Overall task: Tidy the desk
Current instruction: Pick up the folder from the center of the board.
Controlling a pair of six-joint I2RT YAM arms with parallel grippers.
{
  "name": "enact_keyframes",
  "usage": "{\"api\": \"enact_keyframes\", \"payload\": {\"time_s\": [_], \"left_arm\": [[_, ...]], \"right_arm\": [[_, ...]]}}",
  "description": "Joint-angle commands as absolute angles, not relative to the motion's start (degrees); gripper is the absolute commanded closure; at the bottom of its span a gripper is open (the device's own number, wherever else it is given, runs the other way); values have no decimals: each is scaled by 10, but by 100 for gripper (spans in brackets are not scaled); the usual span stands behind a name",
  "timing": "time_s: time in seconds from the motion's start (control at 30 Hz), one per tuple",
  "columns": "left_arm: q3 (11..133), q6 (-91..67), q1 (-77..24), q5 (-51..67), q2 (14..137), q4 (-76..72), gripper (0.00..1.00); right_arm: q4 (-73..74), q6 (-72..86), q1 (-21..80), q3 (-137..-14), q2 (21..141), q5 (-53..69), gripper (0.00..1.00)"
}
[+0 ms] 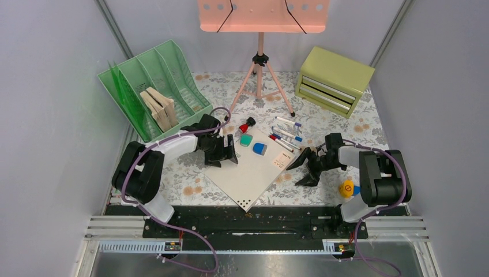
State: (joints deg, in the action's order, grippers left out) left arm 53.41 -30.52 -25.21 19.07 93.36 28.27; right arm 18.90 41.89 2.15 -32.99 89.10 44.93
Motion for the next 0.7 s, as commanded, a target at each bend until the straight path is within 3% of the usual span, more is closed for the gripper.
{"api": "enact_keyframes", "payload": {"time_s": [0.0,0.3,0.5,0.67], "left_arm": [[496,-325,-265,252,925,238,21],[461,-375,-323,290,896,193,25],[516,-325,-309,180,891,267,22],[546,-291,-261,144,921,282,27]], "right_arm": [[175,409,33,-343,909,432,20],[173,401,34,-343,920,422,21],[174,398,34,-341,914,423,21],[173,395,34,-341,915,429,21]]}}
